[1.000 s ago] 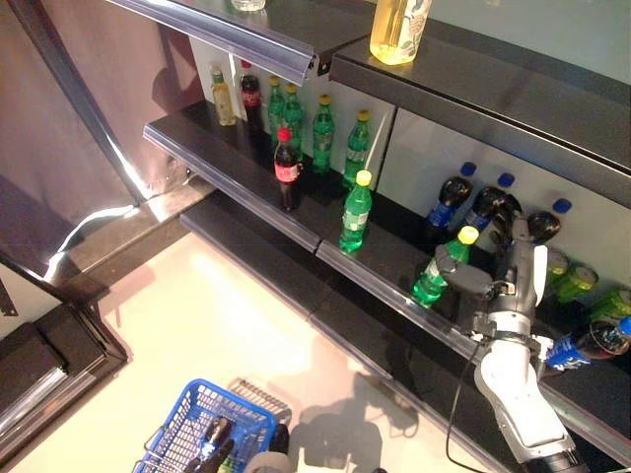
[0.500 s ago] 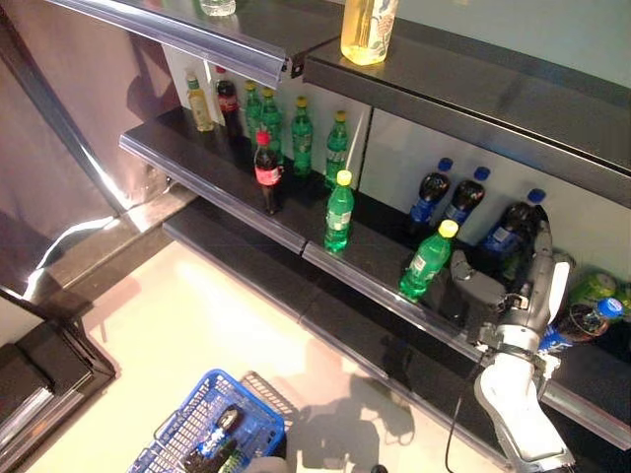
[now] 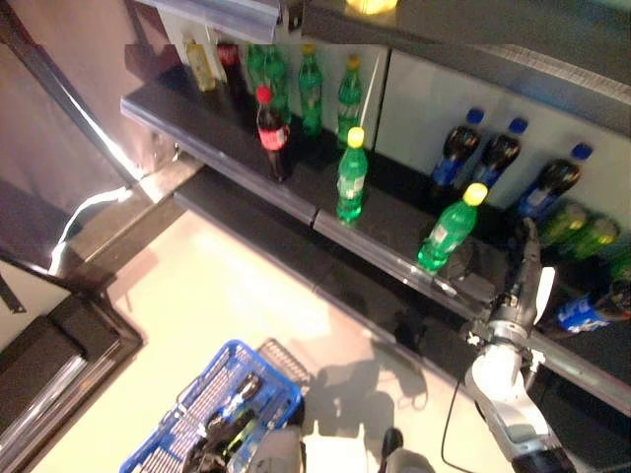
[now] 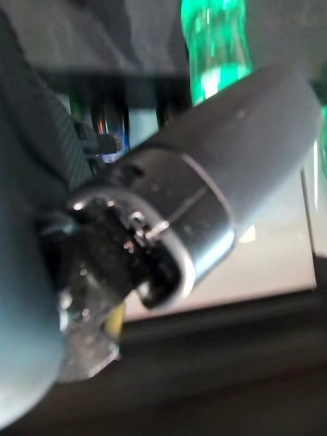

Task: Pick up the drink and place into the basket.

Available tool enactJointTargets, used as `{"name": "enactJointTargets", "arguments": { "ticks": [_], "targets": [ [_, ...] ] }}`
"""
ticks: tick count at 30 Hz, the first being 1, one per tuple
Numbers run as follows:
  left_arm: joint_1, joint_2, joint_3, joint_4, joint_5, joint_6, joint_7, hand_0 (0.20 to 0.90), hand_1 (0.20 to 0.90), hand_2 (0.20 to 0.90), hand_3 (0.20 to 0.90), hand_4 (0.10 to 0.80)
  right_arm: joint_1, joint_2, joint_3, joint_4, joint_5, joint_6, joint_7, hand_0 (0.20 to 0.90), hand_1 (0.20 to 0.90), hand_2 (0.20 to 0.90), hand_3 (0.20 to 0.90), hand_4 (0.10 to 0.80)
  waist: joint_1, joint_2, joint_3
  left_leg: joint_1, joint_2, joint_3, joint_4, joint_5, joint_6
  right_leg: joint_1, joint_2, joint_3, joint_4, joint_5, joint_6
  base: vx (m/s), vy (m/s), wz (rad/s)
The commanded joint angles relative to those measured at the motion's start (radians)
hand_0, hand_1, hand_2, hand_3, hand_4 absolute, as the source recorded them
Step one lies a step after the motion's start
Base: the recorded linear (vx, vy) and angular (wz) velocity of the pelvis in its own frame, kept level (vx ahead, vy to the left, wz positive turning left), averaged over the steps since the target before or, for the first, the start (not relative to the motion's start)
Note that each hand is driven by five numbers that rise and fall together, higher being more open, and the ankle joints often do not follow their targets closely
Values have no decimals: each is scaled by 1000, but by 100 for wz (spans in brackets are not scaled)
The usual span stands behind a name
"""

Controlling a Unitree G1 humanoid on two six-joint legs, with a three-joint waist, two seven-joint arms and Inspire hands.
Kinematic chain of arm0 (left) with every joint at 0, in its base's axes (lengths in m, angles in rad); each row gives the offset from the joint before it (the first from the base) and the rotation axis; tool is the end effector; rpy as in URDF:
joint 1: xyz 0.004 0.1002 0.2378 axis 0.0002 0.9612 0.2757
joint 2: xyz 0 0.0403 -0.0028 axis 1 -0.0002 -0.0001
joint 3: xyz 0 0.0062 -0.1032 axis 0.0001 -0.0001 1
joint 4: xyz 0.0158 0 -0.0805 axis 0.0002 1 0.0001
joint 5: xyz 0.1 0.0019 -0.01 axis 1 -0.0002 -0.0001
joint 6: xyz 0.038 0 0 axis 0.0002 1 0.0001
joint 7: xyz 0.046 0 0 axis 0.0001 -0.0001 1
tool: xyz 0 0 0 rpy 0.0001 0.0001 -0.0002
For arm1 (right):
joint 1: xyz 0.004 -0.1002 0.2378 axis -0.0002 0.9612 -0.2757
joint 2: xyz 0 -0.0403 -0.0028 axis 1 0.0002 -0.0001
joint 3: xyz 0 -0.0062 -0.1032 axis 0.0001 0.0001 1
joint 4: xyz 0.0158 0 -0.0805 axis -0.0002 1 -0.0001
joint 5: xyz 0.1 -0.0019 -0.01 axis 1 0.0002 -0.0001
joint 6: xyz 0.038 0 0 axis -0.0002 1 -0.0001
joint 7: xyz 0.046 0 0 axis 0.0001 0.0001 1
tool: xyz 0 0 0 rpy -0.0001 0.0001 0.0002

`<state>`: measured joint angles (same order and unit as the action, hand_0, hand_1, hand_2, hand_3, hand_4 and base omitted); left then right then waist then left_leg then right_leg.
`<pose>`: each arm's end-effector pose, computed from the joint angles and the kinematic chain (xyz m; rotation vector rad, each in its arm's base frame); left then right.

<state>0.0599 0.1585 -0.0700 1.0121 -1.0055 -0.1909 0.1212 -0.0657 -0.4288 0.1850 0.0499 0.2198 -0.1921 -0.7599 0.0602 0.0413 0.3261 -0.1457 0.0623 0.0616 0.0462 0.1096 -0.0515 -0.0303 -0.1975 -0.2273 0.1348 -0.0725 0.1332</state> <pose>0.0914 0.2039 -0.1070 -0.6229 0.8184 0.7225 0.2133 -0.1934 0.0601 -0.1336 -0.2159 -0.5644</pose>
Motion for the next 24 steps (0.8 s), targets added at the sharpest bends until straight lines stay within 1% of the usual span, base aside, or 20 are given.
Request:
{"name": "enactJointTargets", "arguments": {
  "ticks": [1, 3, 9, 15, 20, 24],
  "targets": [
    [4, -7, -47, -91, -24, -85, -30, 300, 300, 300, 200, 100, -170, -32, -21, -101, -17, -119, -54, 900, 900, 900, 900, 800, 31, -13, 62, -62, 2, -69, 184, -92, -12, -107, -60, -6, 162, 25, -39, -75, 37, -8],
    [0, -6, -51, -101, -28, -85, -28, 300, 300, 300, 200, 100, -188, -31, -22, -95, -16, -118, -59, 900, 900, 900, 900, 800, 34, -12, 74, -74, -1, -72, 193, -92, -10, -119, -61, -4, 174, 24, -40, -33, 23, -1],
    [-30, 5, -60, -123, -45, -86, -38, 300, 300, 300, 200, 100, -303, -14, -39, -42, 4, -115, -131, 900, 900, 900, 900, 800, 52, -2, 134, -123, -24, -83, 221, -91, 4, -167, -68, -10, 209, 28, -41, -25, 14, 3],
    [-41, 13, -58, -129, -44, -78, -41, 300, 300, 300, 200, 100, -373, -12, -69, 12, 62, -116, -159, 900, 900, 900, 900, 800, 67, 6, 164, -144, -31, -89, 235, -89, 8, -181, -72, -14, 221, 28, -42, 0, 4, 2],
    [-56, 20, -71, -135, -45, -70, -42, 300, 300, 300, 200, 100, -461, -31, -95, 79, 139, -120, -174, 900, 900, 900, 900, 800, 89, 13, 192, -163, -34, -92, 254, -93, 12, -194, -78, -20, 241, 22, -44, 5, -1, 1],
    [-64, 33, -81, -139, -44, -60, -49, 300, 300, 300, 200, 100, -548, -55, -129, 169, 214, -150, -190, 900, 900, 900, 900, 800, 111, 19, 194, -183, -38, -98, 256, -93, 15, -208, -80, -26, 243, 23, -42, 29, -12, 2]
  ]
}}
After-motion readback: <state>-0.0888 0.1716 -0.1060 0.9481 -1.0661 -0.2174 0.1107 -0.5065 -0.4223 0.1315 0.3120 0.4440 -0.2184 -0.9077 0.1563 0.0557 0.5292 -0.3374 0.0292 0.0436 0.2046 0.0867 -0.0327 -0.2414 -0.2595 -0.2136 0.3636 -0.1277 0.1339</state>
